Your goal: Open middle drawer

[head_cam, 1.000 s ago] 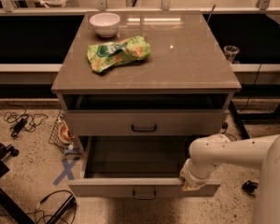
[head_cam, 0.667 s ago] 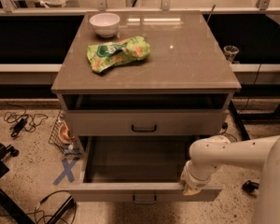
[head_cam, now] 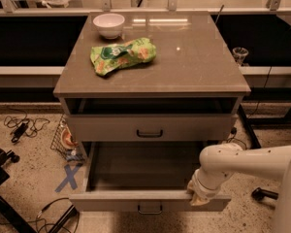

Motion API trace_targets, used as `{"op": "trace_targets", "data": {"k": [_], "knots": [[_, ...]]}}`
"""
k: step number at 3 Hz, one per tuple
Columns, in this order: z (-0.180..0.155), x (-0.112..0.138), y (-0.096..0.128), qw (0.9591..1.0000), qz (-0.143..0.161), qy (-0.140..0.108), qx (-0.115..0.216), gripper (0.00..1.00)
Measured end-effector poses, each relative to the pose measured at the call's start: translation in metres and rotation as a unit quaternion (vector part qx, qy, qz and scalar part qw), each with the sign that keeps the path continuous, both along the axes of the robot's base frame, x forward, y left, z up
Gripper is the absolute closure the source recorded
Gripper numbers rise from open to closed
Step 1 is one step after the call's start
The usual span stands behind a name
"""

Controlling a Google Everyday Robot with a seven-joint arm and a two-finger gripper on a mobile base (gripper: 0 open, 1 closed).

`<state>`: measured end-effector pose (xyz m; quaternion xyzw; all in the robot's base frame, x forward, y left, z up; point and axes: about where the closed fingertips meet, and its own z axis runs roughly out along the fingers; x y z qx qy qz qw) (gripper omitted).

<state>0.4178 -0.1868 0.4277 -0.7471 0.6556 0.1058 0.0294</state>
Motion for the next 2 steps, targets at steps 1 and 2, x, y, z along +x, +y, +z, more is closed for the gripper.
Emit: {"op": "trace_targets", "data": {"k": [1,2], "knots": [[0.0050,0.0000,0.0000,1.0000,0.000,0.000,0.000,1.00],[0.0057,-0.0001,0.0000,1.0000,0.000,0.000,0.000,0.94]]}}
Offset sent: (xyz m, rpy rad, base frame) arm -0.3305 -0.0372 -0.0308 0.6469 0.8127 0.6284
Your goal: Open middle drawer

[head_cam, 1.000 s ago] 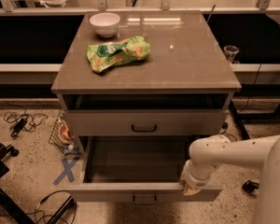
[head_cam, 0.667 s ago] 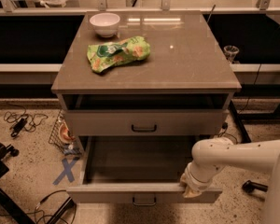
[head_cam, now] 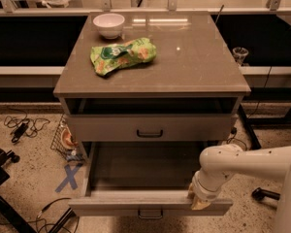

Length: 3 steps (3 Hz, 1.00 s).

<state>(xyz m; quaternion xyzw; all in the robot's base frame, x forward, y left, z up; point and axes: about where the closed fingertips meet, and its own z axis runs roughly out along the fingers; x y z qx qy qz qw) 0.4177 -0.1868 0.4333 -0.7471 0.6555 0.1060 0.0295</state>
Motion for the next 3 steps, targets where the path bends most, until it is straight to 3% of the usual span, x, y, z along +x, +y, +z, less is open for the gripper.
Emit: {"op": "trace_targets", "data": {"k": [1,2,3], "knots": [[-0.0009,-0.0010,0.0002,1.0000,0.000,0.001,0.000,0.78],[-0.0019,-0.0023,0.0003,1.0000,0.001,0.003,0.000,0.47],[-0.0028,-0.0032,0.0004,1.0000,0.001,0.004,0.000,0.24]]}}
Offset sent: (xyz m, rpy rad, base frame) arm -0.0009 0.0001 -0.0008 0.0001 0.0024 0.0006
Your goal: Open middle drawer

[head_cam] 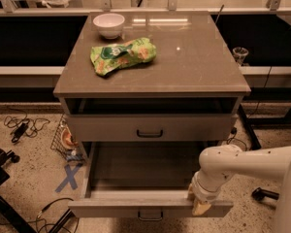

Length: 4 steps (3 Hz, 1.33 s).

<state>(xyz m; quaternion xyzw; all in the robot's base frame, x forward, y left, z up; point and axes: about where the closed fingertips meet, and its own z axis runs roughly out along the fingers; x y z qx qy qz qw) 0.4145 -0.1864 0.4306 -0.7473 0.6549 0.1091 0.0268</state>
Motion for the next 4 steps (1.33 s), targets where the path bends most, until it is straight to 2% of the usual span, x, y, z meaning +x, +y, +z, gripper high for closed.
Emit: {"op": "trace_targets", "data": {"k": [1,2,3,4], "knots": [[-0.001,-0.002,0.000,1.0000,0.000,0.002,0.000,0.00],[0.000,-0.001,0.000,1.0000,0.001,0.001,-0.001,0.00],[0.022,0.003,0.004,0.9998,0.009,-0.010,-0.018,0.00],[0.065,0.010,0.008,0.9973,0.019,-0.032,-0.064,0.18]]}}
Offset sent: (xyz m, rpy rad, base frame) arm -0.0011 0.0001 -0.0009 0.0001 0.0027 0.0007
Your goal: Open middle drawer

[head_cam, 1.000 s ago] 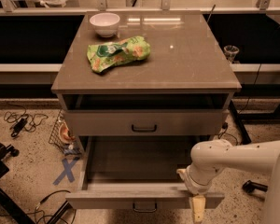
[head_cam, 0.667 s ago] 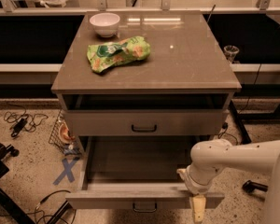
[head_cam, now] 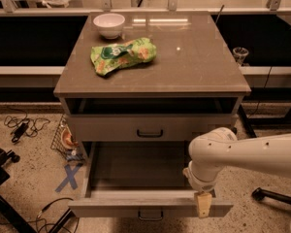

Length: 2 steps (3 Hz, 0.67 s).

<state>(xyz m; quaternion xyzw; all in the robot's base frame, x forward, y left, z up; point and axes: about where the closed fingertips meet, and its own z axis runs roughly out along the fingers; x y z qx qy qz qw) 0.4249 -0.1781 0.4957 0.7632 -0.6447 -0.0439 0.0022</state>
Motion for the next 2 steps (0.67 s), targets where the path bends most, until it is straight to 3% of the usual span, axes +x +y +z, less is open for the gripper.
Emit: {"op": "trace_targets", "data": {"k": [1,2], "knots": [[0.040,0.021,-0.001,0.9988,-0.013,-0.045,-0.012,0.40],[0.060,0.045,-0.012,0.9956,-0.030,-0.089,0.003,0.64]]}}
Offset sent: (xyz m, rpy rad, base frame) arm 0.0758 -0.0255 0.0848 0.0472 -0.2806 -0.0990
